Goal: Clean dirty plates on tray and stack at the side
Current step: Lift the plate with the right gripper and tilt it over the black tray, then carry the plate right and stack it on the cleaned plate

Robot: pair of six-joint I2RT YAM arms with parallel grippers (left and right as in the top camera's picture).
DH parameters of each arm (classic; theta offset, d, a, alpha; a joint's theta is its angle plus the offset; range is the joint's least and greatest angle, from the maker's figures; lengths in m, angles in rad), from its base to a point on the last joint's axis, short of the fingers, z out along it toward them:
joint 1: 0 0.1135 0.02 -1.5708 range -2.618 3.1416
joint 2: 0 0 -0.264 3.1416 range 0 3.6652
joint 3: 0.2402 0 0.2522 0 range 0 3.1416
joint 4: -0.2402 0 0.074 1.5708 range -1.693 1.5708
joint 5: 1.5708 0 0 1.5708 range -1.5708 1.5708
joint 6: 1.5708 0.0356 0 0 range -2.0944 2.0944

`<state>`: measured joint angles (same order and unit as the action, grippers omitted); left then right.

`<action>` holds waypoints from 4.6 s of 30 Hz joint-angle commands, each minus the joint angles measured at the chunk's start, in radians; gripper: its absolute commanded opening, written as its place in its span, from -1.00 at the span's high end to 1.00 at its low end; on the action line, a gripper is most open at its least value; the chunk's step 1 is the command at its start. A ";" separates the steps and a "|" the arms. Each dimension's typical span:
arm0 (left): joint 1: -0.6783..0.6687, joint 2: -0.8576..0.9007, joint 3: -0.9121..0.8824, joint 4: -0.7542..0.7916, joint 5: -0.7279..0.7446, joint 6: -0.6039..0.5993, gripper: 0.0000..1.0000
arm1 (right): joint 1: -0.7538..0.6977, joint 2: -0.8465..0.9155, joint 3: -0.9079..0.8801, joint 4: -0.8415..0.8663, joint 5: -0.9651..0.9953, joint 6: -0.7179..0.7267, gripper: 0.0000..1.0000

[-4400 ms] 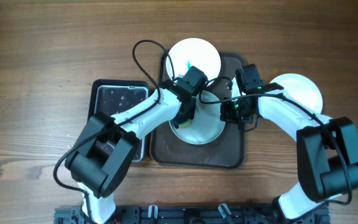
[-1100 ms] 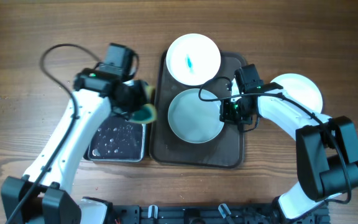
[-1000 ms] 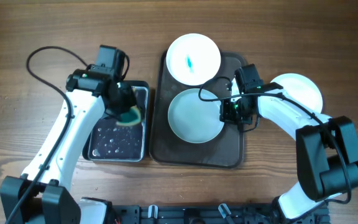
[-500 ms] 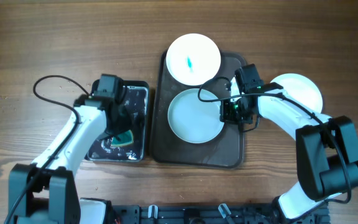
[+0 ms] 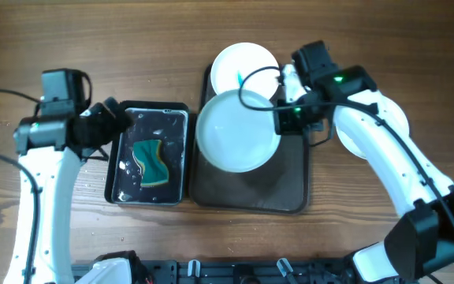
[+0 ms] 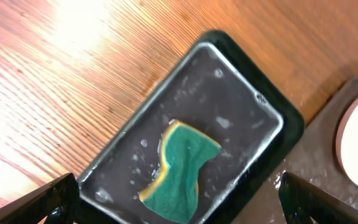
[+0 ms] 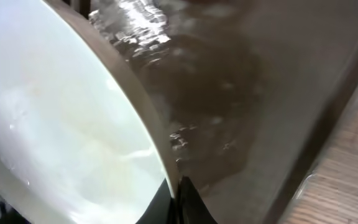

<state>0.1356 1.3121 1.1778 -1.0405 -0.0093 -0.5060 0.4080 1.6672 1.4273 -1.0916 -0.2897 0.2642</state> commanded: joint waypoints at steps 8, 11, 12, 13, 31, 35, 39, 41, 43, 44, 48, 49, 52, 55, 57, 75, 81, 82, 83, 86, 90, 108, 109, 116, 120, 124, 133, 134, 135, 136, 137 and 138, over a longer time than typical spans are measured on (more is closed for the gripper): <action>0.043 -0.014 0.015 0.000 0.009 0.004 -1.00 | 0.288 0.241 0.167 0.199 0.056 0.137 0.91; 0.043 -0.014 0.015 0.000 0.009 0.004 -1.00 | 0.333 0.305 0.169 0.362 0.214 0.139 0.91; 0.043 -0.014 0.015 0.000 0.009 0.004 -1.00 | 0.345 0.307 0.169 0.390 0.274 0.134 0.91; 0.043 -0.014 0.015 0.000 0.009 0.004 -1.00 | 0.353 0.307 0.170 0.406 0.325 0.132 0.91; 0.043 -0.014 0.015 0.000 0.009 0.004 -1.00 | 0.610 0.257 0.230 0.467 1.151 0.006 0.91; 0.043 -0.014 0.015 0.000 0.009 0.004 -1.00 | 0.636 0.209 0.230 0.537 1.192 -0.097 0.91; 0.043 -0.014 0.015 0.000 0.009 0.004 -1.00 | 0.660 0.189 0.230 0.626 1.233 -0.199 0.91; 0.043 -0.014 0.015 0.000 0.009 0.004 -1.00 | 0.673 0.189 0.230 0.670 1.276 -0.254 0.91; 0.043 -0.014 0.015 0.000 0.009 0.004 -1.00 | 0.687 0.189 0.230 0.709 1.308 -0.306 0.91; 0.043 -0.014 0.015 0.000 0.009 0.004 -1.00 | 0.696 0.189 0.230 0.730 1.330 -0.338 0.92; 0.043 -0.014 0.015 0.000 0.009 0.004 -1.00 | 0.727 0.189 0.230 0.769 1.391 -0.391 0.91; 0.043 -0.014 0.015 0.000 0.009 0.004 -1.00 | 0.731 0.189 0.230 0.772 1.390 -0.396 0.91; 0.043 -0.014 0.015 0.000 0.009 0.004 -1.00 | 0.739 0.189 0.230 0.786 1.394 -0.396 0.91; 0.043 -0.014 0.015 0.000 0.009 0.004 -1.00 | 0.741 0.189 0.230 0.792 1.394 -0.396 0.91; 0.043 -0.014 0.015 0.000 0.009 0.004 -1.00 | 0.741 0.189 0.230 0.792 1.394 -0.414 0.91; 0.043 -0.014 0.015 0.000 0.009 0.004 -1.00 | 0.768 0.189 0.230 0.913 1.497 -0.619 0.91; 0.043 -0.014 0.015 0.000 0.009 0.004 -1.00 | 0.809 0.189 0.230 0.950 1.506 -0.656 0.92; 0.043 -0.014 0.015 0.000 0.009 0.004 -1.00 | 0.810 0.189 0.230 0.950 1.506 -0.656 0.91; 0.043 -0.014 0.015 0.000 0.009 0.004 -1.00 | 0.812 0.189 0.230 0.950 1.506 -0.657 0.91; 0.043 -0.014 0.015 0.000 0.009 0.004 -1.00 | 0.812 0.189 0.230 0.950 1.506 -0.657 0.91; 0.043 -0.014 0.015 0.000 0.009 0.004 -1.00 | 0.812 0.189 0.230 0.952 1.506 -0.682 0.92; 0.043 -0.014 0.015 0.000 0.009 0.004 -1.00 | 0.819 0.189 0.230 1.099 1.539 -0.824 0.91; 0.043 -0.014 0.015 0.000 0.009 0.004 -1.00 | 0.819 0.189 0.230 1.099 1.539 -0.824 0.91; 0.043 -0.014 0.015 0.000 0.009 0.004 -1.00 | 0.812 0.189 0.230 1.098 1.540 -0.794 0.91; 0.043 -0.014 0.015 0.000 0.009 0.004 -1.00 | 0.808 0.189 0.230 1.098 1.540 -0.784 0.91; 0.043 -0.014 0.015 0.000 0.009 0.004 -1.00 | 0.793 0.189 0.230 1.089 1.629 -0.661 0.91; 0.043 -0.014 0.015 0.000 0.009 0.004 -1.00 | 0.558 0.180 0.230 0.507 0.925 0.016 0.92; 0.043 -0.014 0.015 0.000 0.009 0.004 -1.00 | 0.523 0.174 0.230 0.467 0.811 0.085 0.92; 0.043 -0.014 0.015 0.000 0.009 0.004 -1.00 | 0.486 0.164 0.230 0.435 0.702 0.136 0.92; 0.043 -0.014 0.015 0.000 0.009 0.004 -1.00 | 0.439 0.150 0.230 0.409 0.579 0.167 0.91; 0.043 -0.014 0.015 0.000 0.009 0.004 -1.00 | 0.387 0.126 0.230 0.393 0.459 0.169 0.91; 0.043 -0.014 0.015 0.000 0.009 0.004 -1.00 | 0.341 0.100 0.230 0.378 0.378 0.171 0.91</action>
<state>0.1730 1.3087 1.1782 -1.0409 -0.0086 -0.5060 0.8642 1.8702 1.6463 -0.6903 0.5327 0.2680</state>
